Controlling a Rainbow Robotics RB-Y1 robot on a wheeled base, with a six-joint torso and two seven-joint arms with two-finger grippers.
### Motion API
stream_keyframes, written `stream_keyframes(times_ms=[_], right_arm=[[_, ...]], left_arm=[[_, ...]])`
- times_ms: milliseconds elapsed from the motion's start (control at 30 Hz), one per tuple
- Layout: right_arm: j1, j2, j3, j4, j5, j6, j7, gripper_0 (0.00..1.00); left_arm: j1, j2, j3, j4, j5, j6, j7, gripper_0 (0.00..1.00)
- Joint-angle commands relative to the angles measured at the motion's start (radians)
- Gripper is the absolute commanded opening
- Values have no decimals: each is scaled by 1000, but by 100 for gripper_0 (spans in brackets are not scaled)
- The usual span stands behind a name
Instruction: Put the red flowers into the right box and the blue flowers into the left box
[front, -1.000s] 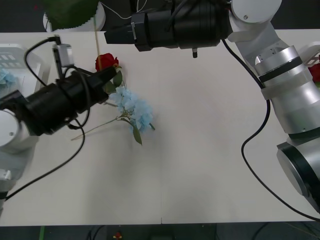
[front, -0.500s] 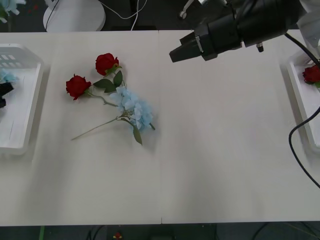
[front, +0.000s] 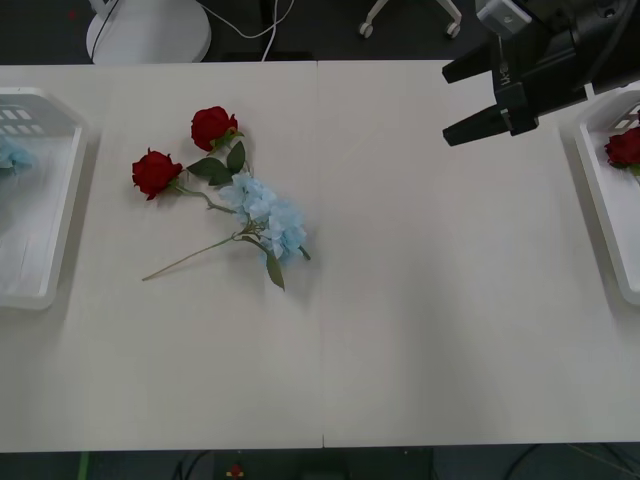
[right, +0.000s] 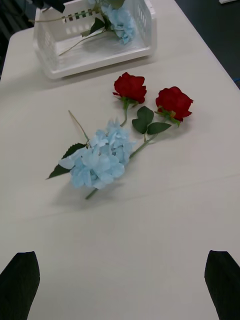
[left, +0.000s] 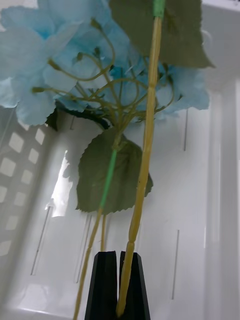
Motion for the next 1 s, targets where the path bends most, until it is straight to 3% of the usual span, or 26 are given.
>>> stream_keyframes(times_ms=[33, 167, 200, 267, 467, 767, 900, 1000], right_arm=[[28, -100, -19, -36, -33, 9, 88, 96], [34, -140, -14, -36, -36, 9, 88, 96], [34, -147, -11, -36, -40, 9, 88, 96], [34, -160, 0, -36, -40, 9, 88, 96], [45, -160, 12, -36, -53, 1, 88, 96], [45, -154, 23, -36, -55, 1, 88, 96], [45, -152, 33, -36, -53, 0, 88, 96], [45, -152, 33, -34, -53, -5, 88, 96]], left_arm=[[-18, 56, 24, 3, -113, -27, 66, 0], [-18, 56, -2, 3, -141, -27, 81, 1], [-18, 56, -7, 3, -141, -27, 83, 6], [-19, 56, -19, 3, -127, -27, 93, 29], [-34, 69, -22, -3, 5, 33, 96, 69], [-47, 130, -15, -204, 233, 289, 103, 94], [-79, 130, -47, -304, 253, 364, 106, 100], [-114, 130, -160, -490, 152, 436, 107, 100]])
